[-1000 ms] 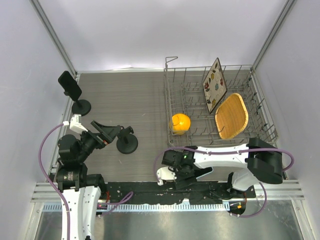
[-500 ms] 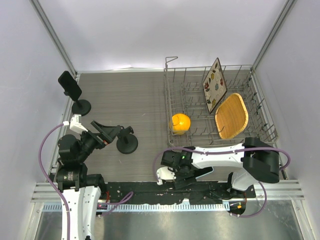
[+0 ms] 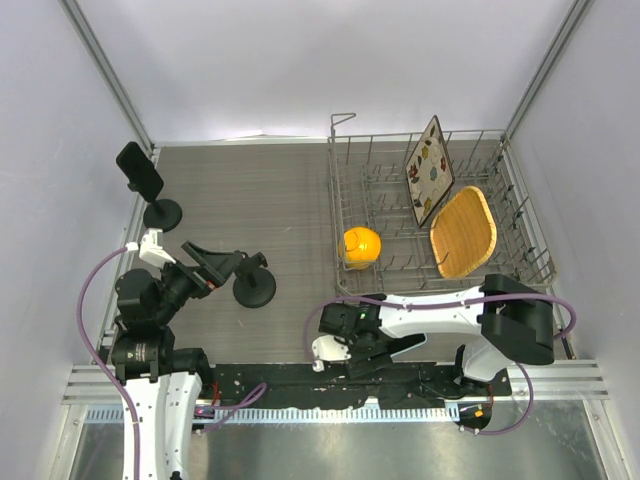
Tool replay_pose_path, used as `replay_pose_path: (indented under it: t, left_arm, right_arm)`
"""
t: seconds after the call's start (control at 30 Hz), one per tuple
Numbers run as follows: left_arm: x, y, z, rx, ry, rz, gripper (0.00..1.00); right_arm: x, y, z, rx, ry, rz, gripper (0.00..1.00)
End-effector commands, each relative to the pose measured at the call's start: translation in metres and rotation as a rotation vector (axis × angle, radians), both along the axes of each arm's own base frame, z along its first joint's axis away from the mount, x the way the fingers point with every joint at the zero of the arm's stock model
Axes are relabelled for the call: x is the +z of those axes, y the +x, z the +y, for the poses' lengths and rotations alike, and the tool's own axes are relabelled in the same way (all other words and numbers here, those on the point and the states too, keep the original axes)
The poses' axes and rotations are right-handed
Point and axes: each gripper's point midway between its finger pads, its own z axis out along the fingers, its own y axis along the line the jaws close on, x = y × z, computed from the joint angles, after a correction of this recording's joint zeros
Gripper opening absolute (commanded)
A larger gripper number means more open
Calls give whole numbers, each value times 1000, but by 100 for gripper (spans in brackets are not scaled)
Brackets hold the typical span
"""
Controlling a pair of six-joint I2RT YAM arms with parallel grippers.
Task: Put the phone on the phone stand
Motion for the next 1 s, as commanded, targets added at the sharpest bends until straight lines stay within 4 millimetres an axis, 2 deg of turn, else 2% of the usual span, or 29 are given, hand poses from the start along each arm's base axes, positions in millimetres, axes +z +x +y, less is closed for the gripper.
replay_pose_path:
  t: [0.0, 0.03, 0.13, 0.27, 0.47, 0.5, 0.57, 0.6, 0.67, 0.83, 0.97]
  left_arm:
    - [17, -2, -2, -19, 10, -50, 100]
    - [17, -2, -2, -17, 9, -49, 100]
    - [16, -2, -3, -15, -1, -43, 100]
    - [20, -3, -4, -18, -14, -57, 100]
    - [37, -2, -11, -59, -52, -94, 95]
    - [39, -2, -12, -66, -55, -100, 95]
    - [47, 0, -13, -73, -62, -122, 93]
    - [49, 0, -14, -79, -65, -131, 93]
    - [60, 2, -15, -87, -82, -163, 92]
    - [86, -4, -27, -177, -99, -247, 86]
    - [81, -11, -34, -244, -40, -285, 85]
  right_arm:
    - [11, 23, 6, 12, 34, -133, 4]
    - [15, 23, 7, 9, 44, -140, 1]
    - [26, 27, 12, -17, 81, -176, 1]
    - [52, 27, 27, -53, 195, -209, 1]
    - [72, 16, 44, -81, 351, -173, 1]
    - [80, 17, 52, -82, 410, -179, 1]
    - [81, 15, 56, -80, 457, -170, 1]
    - [89, 16, 65, -84, 518, -175, 1]
    - [89, 13, 71, -99, 564, -161, 1]
    - [99, 12, 102, -144, 725, -130, 1]
    - [112, 18, 124, -206, 817, -139, 1]
